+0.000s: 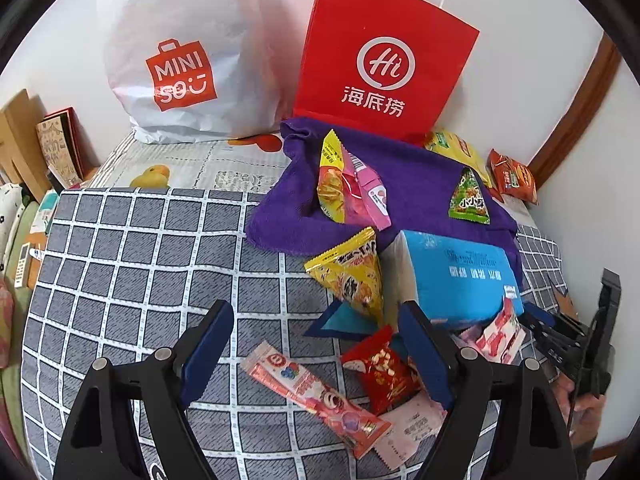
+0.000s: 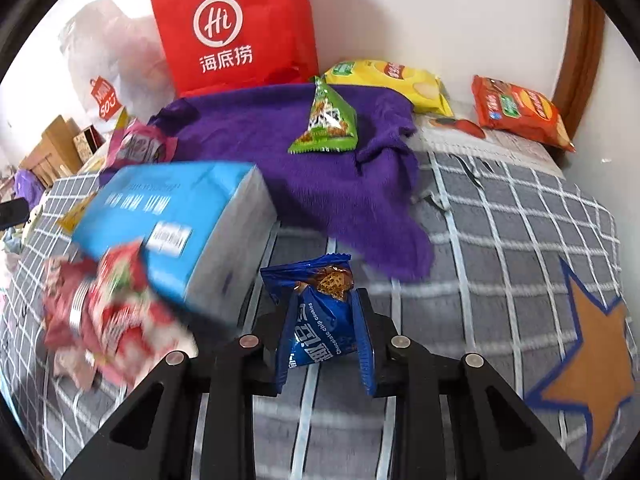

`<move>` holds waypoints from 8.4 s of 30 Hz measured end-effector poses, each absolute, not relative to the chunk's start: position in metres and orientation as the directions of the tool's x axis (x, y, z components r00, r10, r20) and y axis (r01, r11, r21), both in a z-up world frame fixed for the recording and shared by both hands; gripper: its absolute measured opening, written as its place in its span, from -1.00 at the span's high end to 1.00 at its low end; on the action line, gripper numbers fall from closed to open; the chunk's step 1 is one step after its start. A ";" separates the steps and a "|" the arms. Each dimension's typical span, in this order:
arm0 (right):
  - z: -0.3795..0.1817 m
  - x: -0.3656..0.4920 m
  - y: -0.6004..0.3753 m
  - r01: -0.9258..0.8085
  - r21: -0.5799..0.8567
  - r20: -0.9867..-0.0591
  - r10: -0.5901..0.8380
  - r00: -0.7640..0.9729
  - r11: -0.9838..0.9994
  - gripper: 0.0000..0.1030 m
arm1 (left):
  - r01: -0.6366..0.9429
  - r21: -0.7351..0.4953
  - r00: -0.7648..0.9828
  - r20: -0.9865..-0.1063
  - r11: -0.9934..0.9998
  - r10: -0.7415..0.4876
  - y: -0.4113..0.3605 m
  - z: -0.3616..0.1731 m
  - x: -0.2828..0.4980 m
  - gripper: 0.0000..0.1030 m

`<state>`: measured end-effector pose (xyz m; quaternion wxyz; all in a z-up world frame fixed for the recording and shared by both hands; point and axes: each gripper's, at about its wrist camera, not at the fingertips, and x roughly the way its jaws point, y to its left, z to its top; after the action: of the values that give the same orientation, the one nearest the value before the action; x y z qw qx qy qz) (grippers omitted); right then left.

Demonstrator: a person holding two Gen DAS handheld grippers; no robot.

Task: Organize snacks
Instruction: 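Move both grippers back and grasp the blue snack packet with the right gripper, then grasp the long pink candy stick packet with the left gripper, then carry the blue packet with the right gripper toward the purple cloth while the left carries the pink stick, then open the right gripper to drop the blue packet beside the green packet, then lower the pink candy stick onto the purple cloth and open the left gripper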

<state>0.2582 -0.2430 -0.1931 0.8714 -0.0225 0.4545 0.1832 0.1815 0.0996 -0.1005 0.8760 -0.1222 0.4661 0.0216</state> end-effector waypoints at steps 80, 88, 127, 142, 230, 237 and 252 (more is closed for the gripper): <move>-0.212 0.204 -0.235 -0.263 0.080 -0.789 0.223 0.573 0.961 0.13 | -0.178 -0.062 0.592 -0.804 0.982 0.057 0.073 -0.185 0.143 0.47; -0.209 0.205 -0.240 -0.261 0.104 -0.788 0.239 0.567 0.960 0.17 | -0.194 -0.081 0.587 -0.808 0.978 0.049 0.081 -0.168 0.130 0.57; -0.029 0.276 -0.204 -0.319 0.152 -0.592 0.344 0.728 0.936 0.18 | -0.052 -0.186 0.702 -0.706 0.981 -0.096 0.060 -0.014 0.210 0.65; -0.044 0.364 -0.181 -0.345 0.246 -0.624 0.421 0.659 0.906 0.18 | -0.041 -0.230 0.698 -0.703 0.972 -0.137 0.072 -0.009 0.305 0.65; -0.141 0.399 -0.151 -0.387 0.098 -0.884 0.259 0.390 0.917 0.01 | -0.221 -0.486 0.498 -0.802 0.845 -0.331 0.081 -0.146 0.390 0.38; -0.138 0.398 -0.151 -0.386 0.097 -0.877 0.262 0.402 0.917 0.01 | -0.249 -0.467 0.504 -0.811 0.849 -0.298 0.083 -0.140 0.388 0.04; -0.125 0.393 -0.157 -0.369 0.094 -0.856 0.265 0.445 0.925 -0.01 | -0.136 -0.292 0.369 -0.902 0.947 -0.225 0.067 -0.137 0.388 0.20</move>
<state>0.3935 -0.1568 -0.1249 0.8484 -0.0528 0.4926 0.1867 0.3878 0.0670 -0.1367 0.8115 -0.1609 0.5611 -0.0274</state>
